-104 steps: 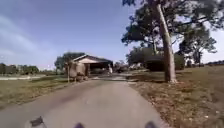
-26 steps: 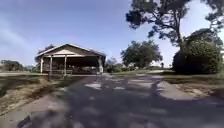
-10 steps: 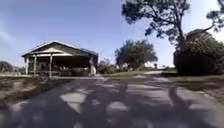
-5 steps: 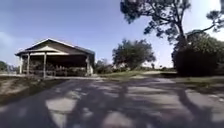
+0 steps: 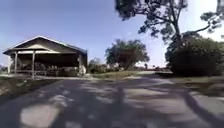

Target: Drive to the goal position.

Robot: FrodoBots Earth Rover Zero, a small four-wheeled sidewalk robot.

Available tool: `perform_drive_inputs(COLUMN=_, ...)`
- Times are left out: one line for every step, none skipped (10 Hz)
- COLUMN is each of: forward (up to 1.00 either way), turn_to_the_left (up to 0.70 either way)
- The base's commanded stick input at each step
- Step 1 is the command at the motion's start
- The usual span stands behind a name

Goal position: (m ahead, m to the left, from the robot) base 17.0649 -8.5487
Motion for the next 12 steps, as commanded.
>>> perform_drive_inputs(forward=1.0, turn_to_the_left=-0.41)
perform_drive_inputs(forward=1.0, turn_to_the_left=-0.41)
perform_drive_inputs(forward=1.0, turn_to_the_left=-0.41)
perform_drive_inputs(forward=1.0, turn_to_the_left=-0.41)
perform_drive_inputs(forward=1.0, turn_to_the_left=-0.41)
perform_drive_inputs(forward=1.0, turn_to_the_left=-0.41)
perform_drive_inputs(forward=1.0, turn_to_the_left=-0.41)
perform_drive_inputs(forward=1.0, turn_to_the_left=-0.21)
perform_drive_inputs(forward=1.0, turn_to_the_left=-0.01)
perform_drive_inputs(forward=1.0, turn_to_the_left=-0.01)
perform_drive_inputs(forward=1.0, turn_to_the_left=-0.01)
perform_drive_inputs(forward=1.0, turn_to_the_left=-0.01)
